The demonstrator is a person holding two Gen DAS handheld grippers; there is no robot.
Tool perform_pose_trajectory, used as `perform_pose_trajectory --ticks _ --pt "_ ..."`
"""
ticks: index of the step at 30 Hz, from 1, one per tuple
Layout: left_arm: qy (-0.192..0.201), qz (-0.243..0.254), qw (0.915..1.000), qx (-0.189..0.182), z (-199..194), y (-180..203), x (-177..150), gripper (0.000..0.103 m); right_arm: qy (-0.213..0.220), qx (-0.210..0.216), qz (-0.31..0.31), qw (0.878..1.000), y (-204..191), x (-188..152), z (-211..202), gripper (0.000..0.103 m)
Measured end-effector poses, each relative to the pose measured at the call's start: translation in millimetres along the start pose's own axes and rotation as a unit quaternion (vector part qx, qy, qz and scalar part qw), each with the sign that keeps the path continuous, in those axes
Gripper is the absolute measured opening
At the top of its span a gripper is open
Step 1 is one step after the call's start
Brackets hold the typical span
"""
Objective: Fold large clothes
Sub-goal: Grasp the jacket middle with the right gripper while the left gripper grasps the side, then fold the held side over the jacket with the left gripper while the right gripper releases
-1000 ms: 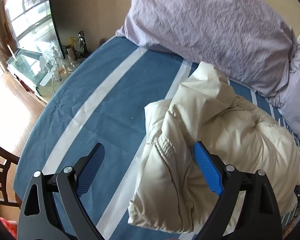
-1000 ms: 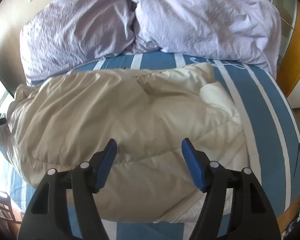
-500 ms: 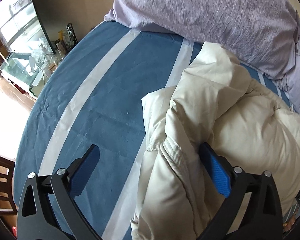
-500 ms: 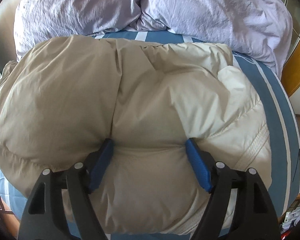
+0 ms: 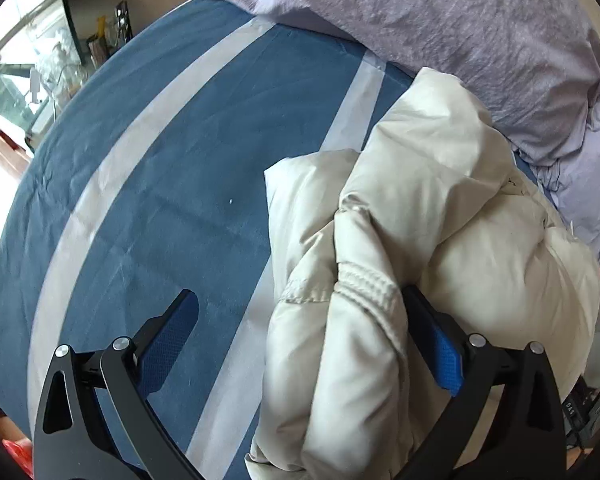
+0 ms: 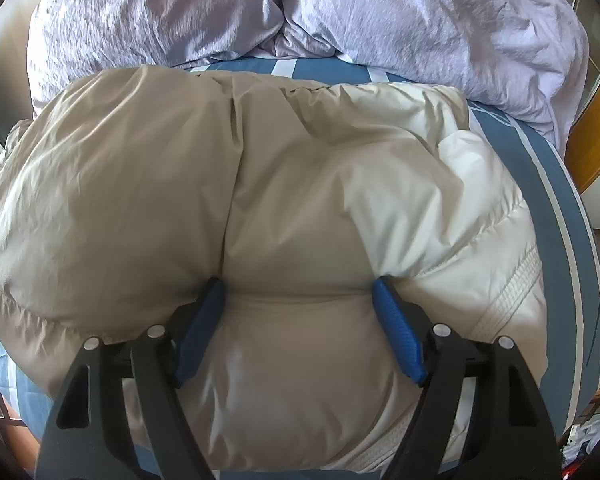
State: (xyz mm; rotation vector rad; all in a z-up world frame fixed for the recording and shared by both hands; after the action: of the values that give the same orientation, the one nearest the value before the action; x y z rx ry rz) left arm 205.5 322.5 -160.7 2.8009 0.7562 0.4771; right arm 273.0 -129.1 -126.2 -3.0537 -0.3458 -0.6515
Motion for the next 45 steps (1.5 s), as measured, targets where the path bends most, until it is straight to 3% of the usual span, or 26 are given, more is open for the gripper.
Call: perform_pose_trajectory --ticks 8,14,16,18,24,26,34,45 --pt "-0.01 0.045 0.9987 0.02 2 13 8 0.102 0.002 0.001 -0.003 1.0 -2 -1 -1 0.076" --pt "-0.02 0.016 0.9996 -0.008 12 2 5 0.101 0.003 0.003 -0.003 1.0 -2 -1 -1 0.076" --pt "-0.004 0.01 0.9995 -0.029 11 3 1 0.088 0.004 0.002 -0.003 1.0 -2 0 -1 0.077" --pt "0.01 0.0 0.9979 -0.064 8 7 -4 0.06 0.005 0.001 -0.004 1.0 -2 0 -1 0.077" --pt "0.046 -0.009 0.9957 -0.08 -5 19 -10 0.029 0.006 0.002 -0.007 1.0 -2 1 -2 0.077" --pt "0.056 -0.015 0.9942 -0.09 -14 21 -10 0.026 0.007 0.002 -0.008 1.0 -1 0 -2 0.077" --pt "0.114 -0.008 0.9797 -0.165 -71 62 -1 0.023 0.008 -0.003 -0.015 1.0 0 1 0 0.077" --pt "0.136 0.071 0.9544 -0.256 -139 189 -9 0.023 -0.005 -0.021 0.002 1.0 -2 5 6 0.078"
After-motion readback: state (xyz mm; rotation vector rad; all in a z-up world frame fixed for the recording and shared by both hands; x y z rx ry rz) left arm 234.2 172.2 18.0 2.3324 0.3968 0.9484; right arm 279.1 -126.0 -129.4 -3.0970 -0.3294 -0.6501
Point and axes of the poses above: each gripper's, at about its wrist camera, not at the fingertips, and z roughly the way its jaws point, y to its right, x to its top, the point moved 3 cm from there along z, roughly the way its jaws point, and after that the axes turned 3 degrees about -x, right-handed, at the moved point
